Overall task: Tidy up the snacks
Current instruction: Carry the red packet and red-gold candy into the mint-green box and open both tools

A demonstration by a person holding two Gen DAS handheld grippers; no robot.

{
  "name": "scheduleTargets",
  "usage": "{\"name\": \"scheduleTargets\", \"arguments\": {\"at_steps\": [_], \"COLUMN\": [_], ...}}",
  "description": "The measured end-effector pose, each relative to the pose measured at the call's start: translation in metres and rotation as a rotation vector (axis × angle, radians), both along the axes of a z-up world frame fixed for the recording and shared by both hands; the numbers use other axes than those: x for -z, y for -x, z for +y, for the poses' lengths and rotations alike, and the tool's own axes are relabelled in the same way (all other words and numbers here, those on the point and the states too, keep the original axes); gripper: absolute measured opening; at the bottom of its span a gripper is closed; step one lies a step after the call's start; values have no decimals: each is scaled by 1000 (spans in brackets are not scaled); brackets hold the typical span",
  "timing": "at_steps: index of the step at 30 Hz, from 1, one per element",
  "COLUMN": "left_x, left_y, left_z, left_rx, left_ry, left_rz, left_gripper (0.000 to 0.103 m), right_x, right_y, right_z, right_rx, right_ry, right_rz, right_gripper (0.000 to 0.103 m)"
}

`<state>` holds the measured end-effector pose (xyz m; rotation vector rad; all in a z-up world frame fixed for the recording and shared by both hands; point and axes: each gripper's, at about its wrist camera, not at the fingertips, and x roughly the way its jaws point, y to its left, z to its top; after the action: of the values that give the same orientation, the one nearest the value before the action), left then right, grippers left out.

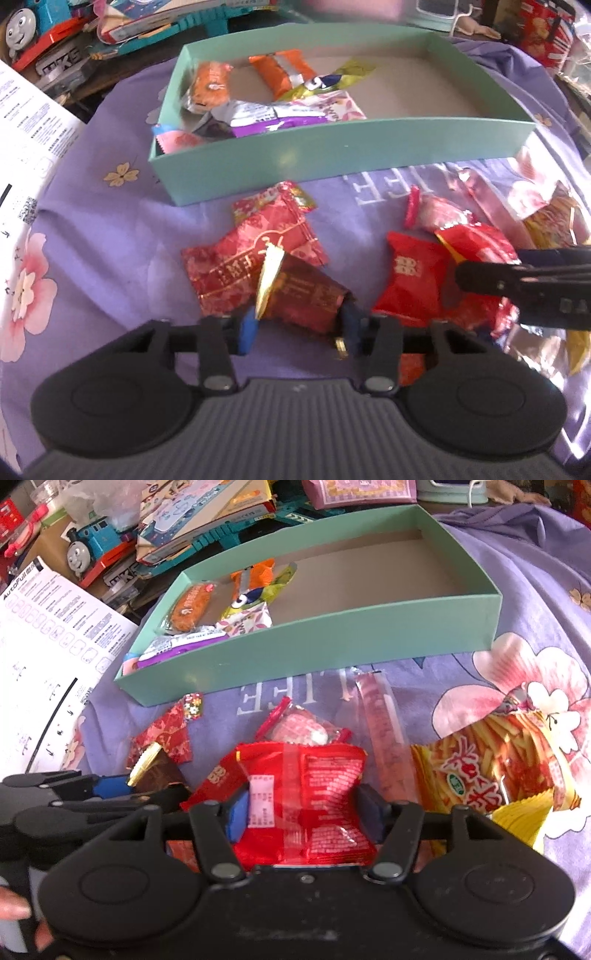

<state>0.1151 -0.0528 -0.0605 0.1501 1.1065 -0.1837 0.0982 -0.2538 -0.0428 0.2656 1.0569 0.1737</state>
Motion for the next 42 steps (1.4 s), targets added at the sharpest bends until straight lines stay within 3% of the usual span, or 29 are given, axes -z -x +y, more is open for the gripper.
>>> {"name": "scheduleTargets", "arguments": {"at_steps": [4, 18, 27, 33, 40, 42], "left_x": [-2, -56, -97, -90, -62, -56], "left_y": [2, 5, -52, -108, -140, -147], "left_z": [10, 26, -1, -43, -69, -72], "left_rx": [-17, -16, 72, 124, 154, 160], "left_ry": [-9, 112, 141, 168, 148, 129], "left_rz": [-2, -87, -178, -150, -108, -100], "left_gripper": [40, 40, 40, 40, 41, 48], "right_x": [-2, -45, -89, -95, -74, -67], "right_y": [3, 7, -42, -95, -134, -139], "right_z": [-1, -2, -20, -36, -41, -42], "right_rx": [5, 2, 50, 116, 133, 141], "right_ry": [-8, -26, -17, -24, -7, -9], "right_rz": [-6, -77, -160, -155, -107, -94], "right_gripper": [54, 52, 52, 52, 52, 55]}}
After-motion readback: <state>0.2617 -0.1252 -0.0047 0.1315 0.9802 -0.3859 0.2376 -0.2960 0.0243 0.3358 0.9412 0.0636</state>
